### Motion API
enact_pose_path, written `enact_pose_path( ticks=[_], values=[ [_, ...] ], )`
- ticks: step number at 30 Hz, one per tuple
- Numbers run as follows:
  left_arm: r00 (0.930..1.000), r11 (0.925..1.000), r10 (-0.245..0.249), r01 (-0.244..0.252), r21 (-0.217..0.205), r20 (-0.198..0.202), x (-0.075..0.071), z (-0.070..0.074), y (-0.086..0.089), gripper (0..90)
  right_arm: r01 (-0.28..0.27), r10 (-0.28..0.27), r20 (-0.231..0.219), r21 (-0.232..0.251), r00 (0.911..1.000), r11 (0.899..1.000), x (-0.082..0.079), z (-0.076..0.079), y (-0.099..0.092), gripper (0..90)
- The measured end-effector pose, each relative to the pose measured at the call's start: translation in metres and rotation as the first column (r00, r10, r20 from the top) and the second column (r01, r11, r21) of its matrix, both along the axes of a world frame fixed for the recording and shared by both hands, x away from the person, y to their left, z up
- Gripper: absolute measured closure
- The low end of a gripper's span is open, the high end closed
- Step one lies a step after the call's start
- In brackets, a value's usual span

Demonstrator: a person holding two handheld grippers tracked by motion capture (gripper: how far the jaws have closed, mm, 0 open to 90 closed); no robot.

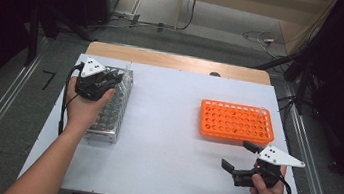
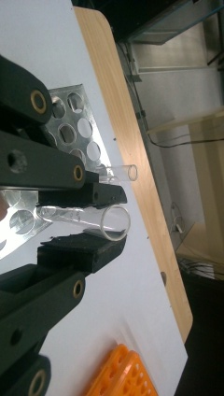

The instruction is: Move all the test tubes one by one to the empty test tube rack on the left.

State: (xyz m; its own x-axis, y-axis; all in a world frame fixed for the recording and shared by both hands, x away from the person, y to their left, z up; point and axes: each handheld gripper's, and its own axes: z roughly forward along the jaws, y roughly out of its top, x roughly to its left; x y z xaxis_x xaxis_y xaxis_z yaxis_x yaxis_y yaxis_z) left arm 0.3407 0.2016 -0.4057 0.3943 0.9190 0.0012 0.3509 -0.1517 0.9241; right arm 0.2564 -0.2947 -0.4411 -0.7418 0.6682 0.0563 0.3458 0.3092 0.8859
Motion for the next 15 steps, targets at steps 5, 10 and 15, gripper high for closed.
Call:
enact_pose_path(
  ticks=[5,10,15],
  values=[
    [1.0,0.9992,0.002,-0.002,0.04,-0.009,0.003,-0.004,-0.003,76.1,0.0,0.0,0.001,-0.001,1.0,1.0,0.0,0.0,0.0,0.0],
    [0.9997,0.9975,0.013,-0.012,0.07,-0.021,0.005,-0.008,-0.007,76.1,0.007,-0.008,-0.004,-0.005,1.0,1.0,0.001,-0.001,0.0,0.0],
    [0.9987,0.9962,0.026,-0.022,0.084,-0.045,0.01,-0.013,-0.009,76.1,0.013,-0.013,-0.006,-0.006,0.9999,1.0,0.001,-0.002,-0.001,0.0]
  ],
)
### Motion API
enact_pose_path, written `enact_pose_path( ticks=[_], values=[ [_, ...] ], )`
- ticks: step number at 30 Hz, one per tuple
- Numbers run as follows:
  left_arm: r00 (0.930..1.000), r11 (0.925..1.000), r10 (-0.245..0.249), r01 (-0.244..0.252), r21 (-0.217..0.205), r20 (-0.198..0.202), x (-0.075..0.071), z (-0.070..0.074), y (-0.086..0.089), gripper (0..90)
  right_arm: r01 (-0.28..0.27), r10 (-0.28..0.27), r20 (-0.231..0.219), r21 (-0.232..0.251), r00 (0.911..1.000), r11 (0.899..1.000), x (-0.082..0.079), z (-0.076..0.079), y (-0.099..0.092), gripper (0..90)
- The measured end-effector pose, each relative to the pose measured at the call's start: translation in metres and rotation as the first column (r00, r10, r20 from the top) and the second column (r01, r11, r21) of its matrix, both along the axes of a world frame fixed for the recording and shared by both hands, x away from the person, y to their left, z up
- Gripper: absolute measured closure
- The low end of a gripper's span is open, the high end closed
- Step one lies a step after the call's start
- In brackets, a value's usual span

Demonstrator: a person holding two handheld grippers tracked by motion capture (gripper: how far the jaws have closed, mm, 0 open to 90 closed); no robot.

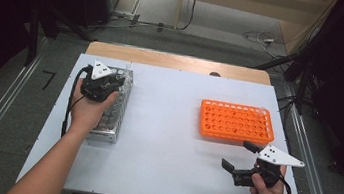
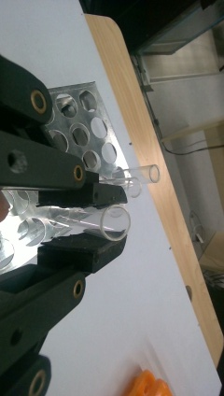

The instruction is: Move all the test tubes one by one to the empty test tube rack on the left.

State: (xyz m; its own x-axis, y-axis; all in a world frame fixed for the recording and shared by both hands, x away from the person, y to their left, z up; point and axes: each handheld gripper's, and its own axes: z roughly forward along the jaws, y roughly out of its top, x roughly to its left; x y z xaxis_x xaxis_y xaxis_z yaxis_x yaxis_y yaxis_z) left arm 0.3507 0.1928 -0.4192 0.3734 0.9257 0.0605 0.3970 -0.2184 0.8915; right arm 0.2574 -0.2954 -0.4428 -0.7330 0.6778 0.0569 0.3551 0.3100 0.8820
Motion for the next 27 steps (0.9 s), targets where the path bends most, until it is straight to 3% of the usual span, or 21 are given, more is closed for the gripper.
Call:
enact_pose_path(
  ticks=[18,27],
  values=[
    [0.9987,0.9991,0.039,-0.038,0.021,-0.033,0.004,-0.009,-0.009,75.5,0.007,-0.007,-0.002,-0.004,1.0,1.0,0.001,-0.001,0.0,0.0],
    [0.9966,0.9992,0.026,-0.023,0.033,-0.078,0.007,-0.013,-0.009,74.2,0.01,-0.01,-0.004,-0.004,0.9999,1.0,0.001,-0.002,-0.001,0.0]
  ],
)
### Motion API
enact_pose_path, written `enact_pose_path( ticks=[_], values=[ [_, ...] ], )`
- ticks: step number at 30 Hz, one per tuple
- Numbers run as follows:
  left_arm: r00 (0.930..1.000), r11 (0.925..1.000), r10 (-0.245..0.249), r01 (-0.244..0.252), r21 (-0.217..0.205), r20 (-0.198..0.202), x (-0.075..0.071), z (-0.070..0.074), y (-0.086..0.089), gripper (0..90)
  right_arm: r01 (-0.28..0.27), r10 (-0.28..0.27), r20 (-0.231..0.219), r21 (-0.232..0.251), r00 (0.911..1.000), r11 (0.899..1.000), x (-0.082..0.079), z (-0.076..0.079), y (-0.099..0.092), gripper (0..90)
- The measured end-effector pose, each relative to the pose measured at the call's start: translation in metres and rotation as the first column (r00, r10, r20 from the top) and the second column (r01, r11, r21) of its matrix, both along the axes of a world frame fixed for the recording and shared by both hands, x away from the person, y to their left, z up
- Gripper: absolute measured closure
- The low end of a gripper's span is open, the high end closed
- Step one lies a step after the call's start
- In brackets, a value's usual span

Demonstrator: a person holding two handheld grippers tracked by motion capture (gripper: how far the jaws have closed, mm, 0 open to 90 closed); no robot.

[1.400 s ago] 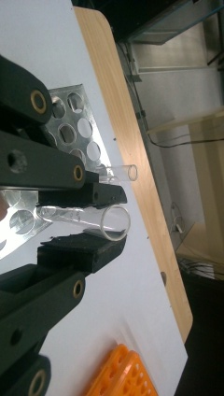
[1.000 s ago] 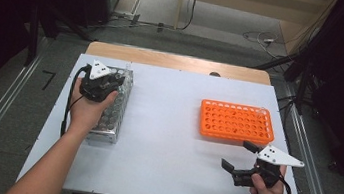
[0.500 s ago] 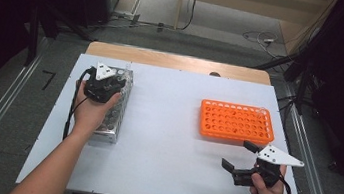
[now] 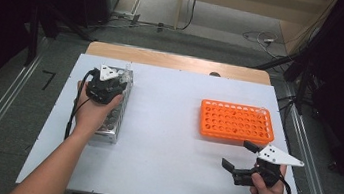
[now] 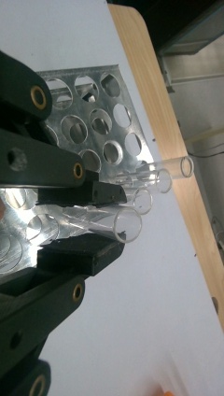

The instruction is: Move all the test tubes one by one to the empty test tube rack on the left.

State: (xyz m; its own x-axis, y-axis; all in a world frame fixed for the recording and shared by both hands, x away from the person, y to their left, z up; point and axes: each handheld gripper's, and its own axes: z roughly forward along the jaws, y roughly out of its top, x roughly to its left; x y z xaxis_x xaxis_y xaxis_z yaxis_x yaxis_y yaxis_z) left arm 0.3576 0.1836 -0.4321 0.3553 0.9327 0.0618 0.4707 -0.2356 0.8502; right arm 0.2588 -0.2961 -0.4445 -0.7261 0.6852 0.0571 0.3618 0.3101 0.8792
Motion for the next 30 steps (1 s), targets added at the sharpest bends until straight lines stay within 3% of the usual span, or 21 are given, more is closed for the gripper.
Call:
enact_pose_path(
  ticks=[5,13,18,30],
  values=[
    [0.9999,0.9997,-0.008,0.007,-0.023,-0.009,-0.001,0.002,0.003,70.3,-0.001,0.001,-0.003,-0.002,1.0,1.0,0.0,-0.001,0.0,0.0],
    [0.9998,0.9974,-0.014,0.015,-0.07,0.016,-0.008,0.008,0.005,51.7,0.001,-0.001,0.0,0.001,1.0,1.0,0.001,0.0,-0.001,0.0],
    [0.9986,0.9891,-0.045,0.048,-0.139,0.027,-0.017,0.012,0.008,42.3,0.001,-0.001,-0.003,0.0,1.0,1.0,0.001,0.0,-0.001,0.0],
    [0.9933,0.9675,-0.086,0.102,-0.231,0.077,-0.054,0.016,0.009,14.4,0.009,-0.009,0.001,0.006,1.0,1.0,0.003,0.002,-0.002,0.0]
  ],
)
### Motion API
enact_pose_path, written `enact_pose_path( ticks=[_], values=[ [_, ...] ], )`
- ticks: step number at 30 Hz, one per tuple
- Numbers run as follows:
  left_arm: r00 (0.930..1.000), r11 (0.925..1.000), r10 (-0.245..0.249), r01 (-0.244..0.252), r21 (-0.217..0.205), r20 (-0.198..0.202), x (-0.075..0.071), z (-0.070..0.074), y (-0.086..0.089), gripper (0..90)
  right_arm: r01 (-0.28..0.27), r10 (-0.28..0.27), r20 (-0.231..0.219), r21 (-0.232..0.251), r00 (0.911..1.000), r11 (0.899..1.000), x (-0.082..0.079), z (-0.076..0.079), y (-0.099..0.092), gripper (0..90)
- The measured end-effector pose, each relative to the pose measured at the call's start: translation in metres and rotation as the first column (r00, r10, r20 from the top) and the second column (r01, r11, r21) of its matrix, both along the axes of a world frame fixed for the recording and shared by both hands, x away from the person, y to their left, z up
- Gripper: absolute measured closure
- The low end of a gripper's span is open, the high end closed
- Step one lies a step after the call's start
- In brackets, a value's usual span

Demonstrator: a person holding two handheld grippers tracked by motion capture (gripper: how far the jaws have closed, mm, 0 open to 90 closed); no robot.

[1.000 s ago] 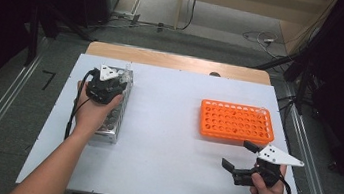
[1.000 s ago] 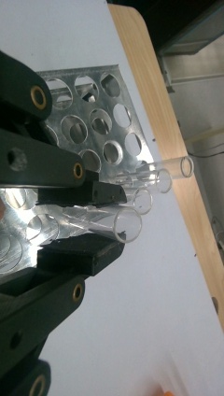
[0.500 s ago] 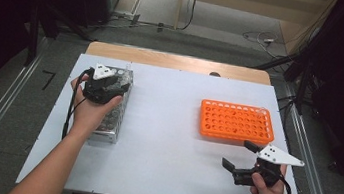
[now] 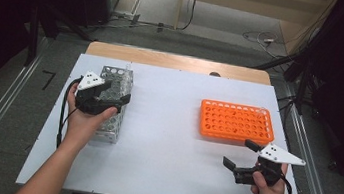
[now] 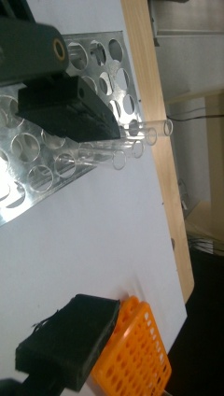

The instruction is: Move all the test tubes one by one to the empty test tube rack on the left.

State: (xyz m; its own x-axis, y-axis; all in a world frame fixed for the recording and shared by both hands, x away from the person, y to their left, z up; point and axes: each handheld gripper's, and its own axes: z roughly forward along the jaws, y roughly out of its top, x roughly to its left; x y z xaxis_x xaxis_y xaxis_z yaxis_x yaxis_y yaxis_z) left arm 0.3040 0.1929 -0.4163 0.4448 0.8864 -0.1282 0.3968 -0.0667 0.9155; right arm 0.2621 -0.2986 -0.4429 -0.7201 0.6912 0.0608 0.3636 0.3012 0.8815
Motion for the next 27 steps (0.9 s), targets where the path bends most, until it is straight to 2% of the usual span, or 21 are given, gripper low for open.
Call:
enact_pose_path(
  ticks=[3,8,12,16,19,23,27],
  values=[
    [0.9999,0.9998,-0.002,0.002,-0.018,0.013,-0.01,0.001,0.0,9.6,0.008,-0.008,0.0,0.004,1.0,1.0,0.001,0.001,-0.001,0.0],
    [0.9993,0.9996,-0.022,0.023,-0.017,0.031,-0.024,0.003,-0.003,0.8,0.018,-0.018,-0.002,0.035,0.9998,0.999,0.004,0.008,-0.005,0.0],
    [0.9979,0.999,-0.042,0.043,-0.01,0.049,-0.037,0.004,-0.006,0.0,0.04,-0.04,0.003,0.048,0.9992,0.998,0.007,0.013,-0.009,0.0],
    [0.9958,0.9974,-0.064,0.066,-0.029,0.066,-0.048,0.004,-0.007,0.0,0.07,-0.07,0.0,0.057,0.9975,0.996,0.012,0.019,-0.013,0.0],
    [0.9941,0.9958,-0.082,0.084,-0.036,0.071,-0.055,0.003,-0.009,0.0,0.109,-0.109,-0.008,0.056,0.994,0.992,0.018,0.023,-0.015,0.0],
    [0.9916,0.9939,-0.106,0.108,-0.023,0.075,-0.062,0.002,-0.012,0.0,0.15,-0.149,-0.018,0.061,0.9887,0.987,0.03,0.027,-0.02,0.0],
    [0.991,0.9936,-0.106,0.109,-0.03,0.082,-0.063,0.002,-0.011,0.0,0.204,-0.203,-0.026,0.048,0.9789,0.978,0.043,0.03,-0.024,0.0]
  ],
)
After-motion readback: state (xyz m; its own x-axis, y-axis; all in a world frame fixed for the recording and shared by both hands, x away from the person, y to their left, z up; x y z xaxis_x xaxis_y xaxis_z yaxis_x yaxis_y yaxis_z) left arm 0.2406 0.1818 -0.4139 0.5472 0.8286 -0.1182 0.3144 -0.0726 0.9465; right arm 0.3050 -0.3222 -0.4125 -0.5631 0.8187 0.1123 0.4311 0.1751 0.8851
